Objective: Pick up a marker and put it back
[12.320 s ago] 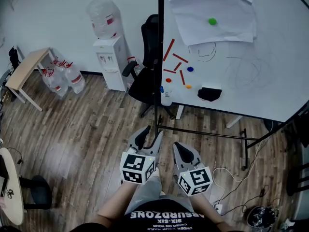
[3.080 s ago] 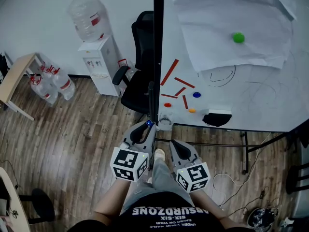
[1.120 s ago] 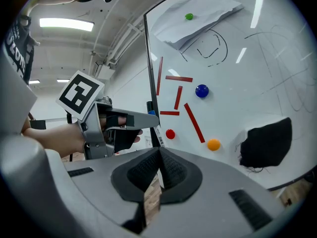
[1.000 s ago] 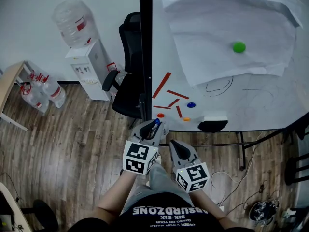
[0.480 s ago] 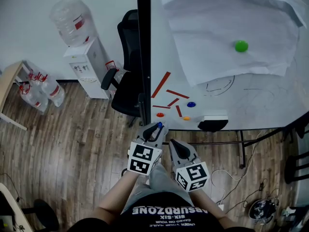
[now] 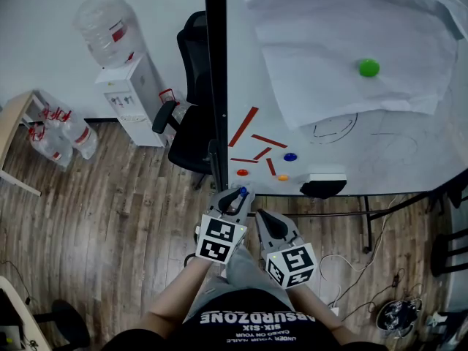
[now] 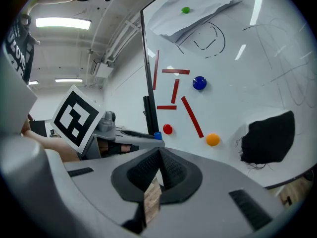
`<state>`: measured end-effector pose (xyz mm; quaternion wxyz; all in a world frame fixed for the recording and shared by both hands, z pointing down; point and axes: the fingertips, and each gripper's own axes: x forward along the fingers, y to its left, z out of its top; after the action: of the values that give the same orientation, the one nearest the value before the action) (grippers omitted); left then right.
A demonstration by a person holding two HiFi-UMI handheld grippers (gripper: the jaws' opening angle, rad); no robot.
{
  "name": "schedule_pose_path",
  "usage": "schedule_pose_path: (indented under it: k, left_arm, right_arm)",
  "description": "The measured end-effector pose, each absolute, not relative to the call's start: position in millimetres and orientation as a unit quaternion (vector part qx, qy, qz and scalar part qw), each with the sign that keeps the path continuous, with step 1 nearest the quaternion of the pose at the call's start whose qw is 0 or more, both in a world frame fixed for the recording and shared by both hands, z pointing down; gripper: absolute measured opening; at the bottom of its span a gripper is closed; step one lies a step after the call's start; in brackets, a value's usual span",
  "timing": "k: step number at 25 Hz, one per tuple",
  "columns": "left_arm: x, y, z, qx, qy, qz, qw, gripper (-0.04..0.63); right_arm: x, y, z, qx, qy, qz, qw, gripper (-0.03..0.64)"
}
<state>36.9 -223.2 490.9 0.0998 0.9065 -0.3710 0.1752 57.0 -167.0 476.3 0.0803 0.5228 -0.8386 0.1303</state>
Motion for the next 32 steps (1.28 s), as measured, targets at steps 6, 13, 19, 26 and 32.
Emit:
schedule_pose_path:
  k: [6, 13, 19, 26, 32]
  left_arm:
    - [41, -220, 505, 0.906, -0.364, 0.193, 0.093, 0.072]
    - [42, -217, 510, 0.907, -0.362, 0.195, 0.091, 0.072]
    - [47, -215, 517, 0.911, -0.352, 0.196, 0.088, 0.083]
    - [48, -212, 516, 0.912, -0.351, 0.196, 0.089, 0.097]
    - [53, -206, 520, 0.913, -0.343, 0.203, 0.093, 0.1]
  right_arm:
    - [58, -169, 479, 0.52, -0.839, 0.135, 0.082, -0.003]
    - [58, -168, 480, 0.521, -0.839, 0.136, 0.084, -0.003]
    - [58, -167, 481, 0.522, -0.838, 0.137, 0.085, -0.003]
    - [59, -166, 481, 0.522, -0.838, 0.136, 0.083, -0.003]
    - [61, -164, 482, 0.523, -0.838, 0.137, 0.082, -0.003]
